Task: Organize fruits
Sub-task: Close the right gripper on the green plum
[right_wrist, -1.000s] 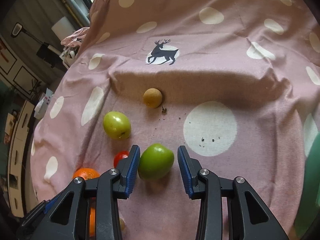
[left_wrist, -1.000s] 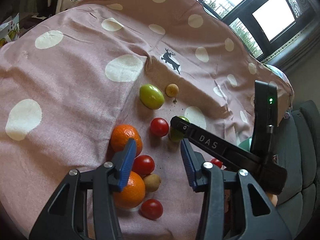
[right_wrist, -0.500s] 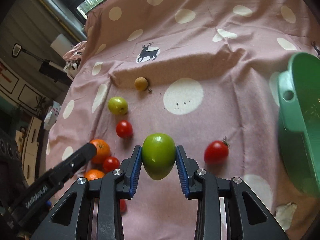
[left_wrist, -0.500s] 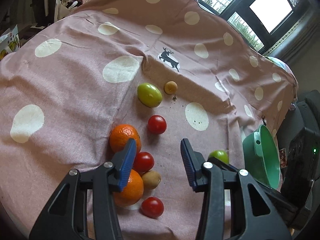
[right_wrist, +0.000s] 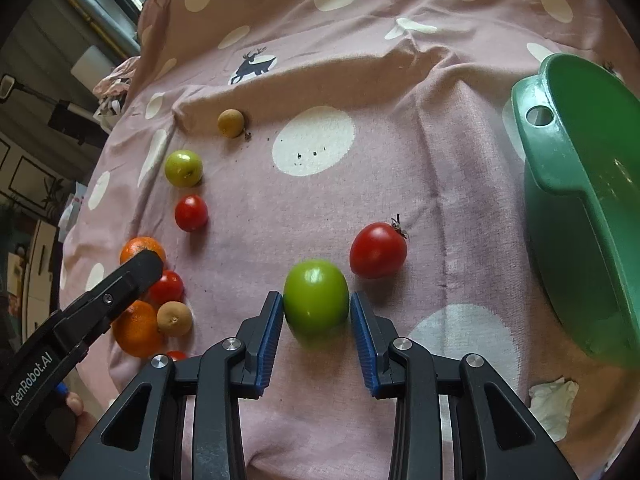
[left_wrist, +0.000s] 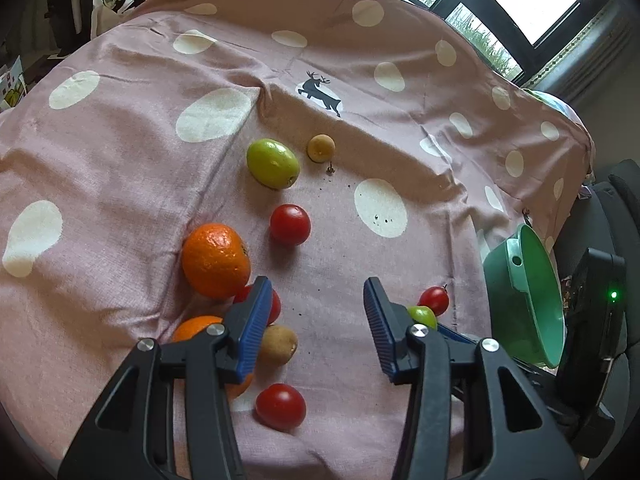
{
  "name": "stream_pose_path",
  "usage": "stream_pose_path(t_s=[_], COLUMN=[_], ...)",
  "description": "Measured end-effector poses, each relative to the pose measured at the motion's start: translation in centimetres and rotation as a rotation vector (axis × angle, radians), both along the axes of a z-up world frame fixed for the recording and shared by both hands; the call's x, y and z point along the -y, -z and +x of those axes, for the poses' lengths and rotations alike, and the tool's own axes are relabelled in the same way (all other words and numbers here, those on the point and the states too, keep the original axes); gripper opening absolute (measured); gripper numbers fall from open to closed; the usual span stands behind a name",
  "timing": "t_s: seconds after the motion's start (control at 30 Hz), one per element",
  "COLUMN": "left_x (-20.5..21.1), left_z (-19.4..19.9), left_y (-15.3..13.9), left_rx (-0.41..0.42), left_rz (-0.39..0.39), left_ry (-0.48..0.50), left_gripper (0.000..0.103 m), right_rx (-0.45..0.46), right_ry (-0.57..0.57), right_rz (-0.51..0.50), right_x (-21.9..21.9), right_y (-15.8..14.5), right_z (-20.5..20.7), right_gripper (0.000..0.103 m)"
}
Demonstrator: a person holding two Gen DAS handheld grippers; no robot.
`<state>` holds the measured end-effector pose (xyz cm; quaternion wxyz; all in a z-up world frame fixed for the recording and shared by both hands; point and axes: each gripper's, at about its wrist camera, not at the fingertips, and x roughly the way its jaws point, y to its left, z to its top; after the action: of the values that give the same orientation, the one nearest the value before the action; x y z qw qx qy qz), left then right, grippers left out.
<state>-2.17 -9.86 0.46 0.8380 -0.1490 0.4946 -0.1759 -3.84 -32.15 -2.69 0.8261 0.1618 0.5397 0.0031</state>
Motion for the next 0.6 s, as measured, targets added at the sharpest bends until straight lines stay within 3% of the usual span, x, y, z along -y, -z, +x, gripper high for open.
stream_pose_path(t_s=[0.33, 0.6], left_x=[2.2, 4.2], left_z=[-0.3, -1.0], left_y=[0.6, 1.1], left_rx=[-0.004, 0.005], left_rz=[0.024, 0.026], left_ry=[0.045, 0.119], left_gripper=[0.047, 0.045], right_rx=[0.056, 0.050], right_ry=[0.053, 0.087], right_rz=[0.063, 0.140], right_x=[1.7, 2.7], right_y=[-0.2, 0.1], right_z=[0.3, 0.5], right_gripper=[0.035, 0.035])
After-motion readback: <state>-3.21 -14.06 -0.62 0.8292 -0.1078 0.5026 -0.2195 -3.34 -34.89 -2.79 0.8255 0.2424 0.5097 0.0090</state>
